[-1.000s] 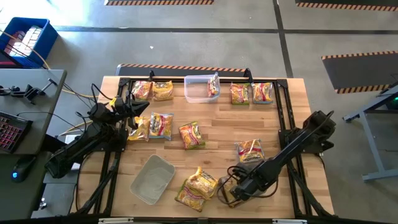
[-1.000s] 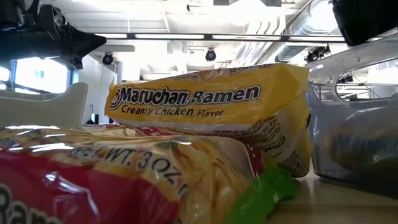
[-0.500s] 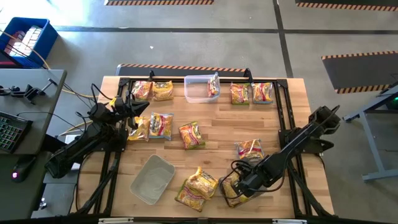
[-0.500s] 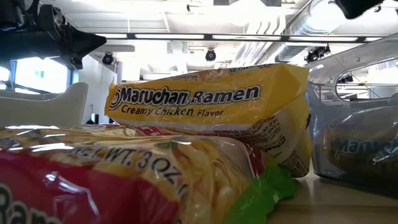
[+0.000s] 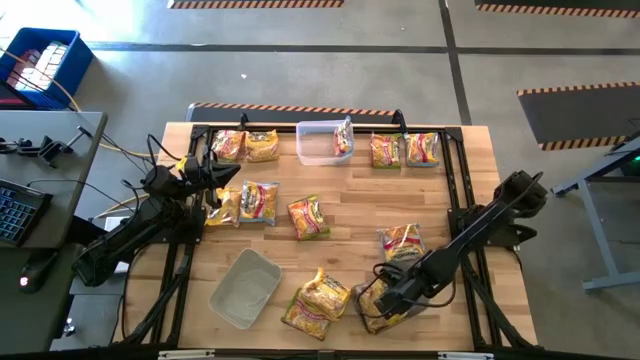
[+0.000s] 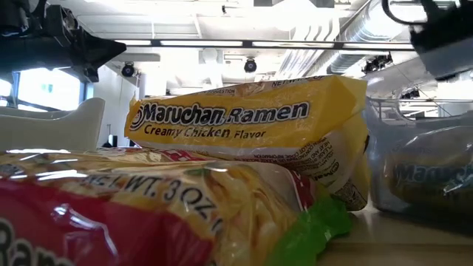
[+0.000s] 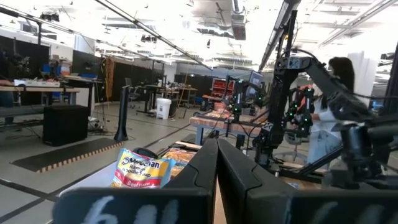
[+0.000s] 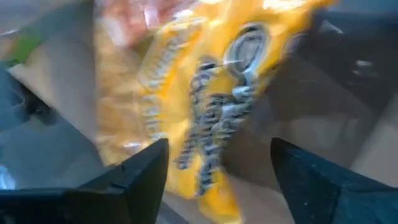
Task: Sort Maruchan noodles
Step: Adjust the yellow noodle pack in the black bin
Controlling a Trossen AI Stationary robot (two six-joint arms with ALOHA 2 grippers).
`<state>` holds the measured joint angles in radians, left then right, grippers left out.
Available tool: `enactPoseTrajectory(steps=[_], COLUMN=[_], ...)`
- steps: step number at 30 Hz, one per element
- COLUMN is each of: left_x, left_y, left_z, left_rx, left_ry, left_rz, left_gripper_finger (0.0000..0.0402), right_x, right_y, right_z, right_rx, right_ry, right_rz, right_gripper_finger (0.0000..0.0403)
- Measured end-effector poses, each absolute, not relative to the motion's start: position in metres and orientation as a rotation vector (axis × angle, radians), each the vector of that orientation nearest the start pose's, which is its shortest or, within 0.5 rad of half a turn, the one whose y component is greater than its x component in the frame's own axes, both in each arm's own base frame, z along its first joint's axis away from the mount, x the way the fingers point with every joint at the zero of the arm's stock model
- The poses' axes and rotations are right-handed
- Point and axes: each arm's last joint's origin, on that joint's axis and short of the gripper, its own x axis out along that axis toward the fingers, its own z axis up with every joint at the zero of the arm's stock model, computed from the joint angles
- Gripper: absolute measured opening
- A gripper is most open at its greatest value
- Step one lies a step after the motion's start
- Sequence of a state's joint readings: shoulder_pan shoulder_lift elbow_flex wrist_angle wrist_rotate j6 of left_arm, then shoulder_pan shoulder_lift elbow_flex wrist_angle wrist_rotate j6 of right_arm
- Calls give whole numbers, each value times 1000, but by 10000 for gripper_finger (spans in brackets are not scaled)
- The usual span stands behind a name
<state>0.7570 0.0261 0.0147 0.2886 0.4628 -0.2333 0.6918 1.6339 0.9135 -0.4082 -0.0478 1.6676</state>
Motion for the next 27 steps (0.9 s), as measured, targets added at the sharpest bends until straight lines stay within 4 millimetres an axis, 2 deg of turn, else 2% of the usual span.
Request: enactPoseTrajectory(steps=[6,12,15,20,27], left_x=[76,76,76,76,76], left_y=[54,54,54,54,54], left_z=[193,193,193,193,193], left_rx=[-71,-70,-71,-70,-70], left_ry=[-261,-261,-261,-261,-261], left_rz=[264,264,264,264,264], left_gripper_finger=[3,3,3,3,3], right_x=[228,228,229,229,231], right_y=[189,190,190,190,191], right_z=[153,152,152,152,153], right_rx=[1093,1094,1096,1084,1031], right_ry=[1237,1231,1220,1201,1199], right_rz=[-368,-361,-359,-347,-296], right_gripper_finger=[266,265,251,177,19])
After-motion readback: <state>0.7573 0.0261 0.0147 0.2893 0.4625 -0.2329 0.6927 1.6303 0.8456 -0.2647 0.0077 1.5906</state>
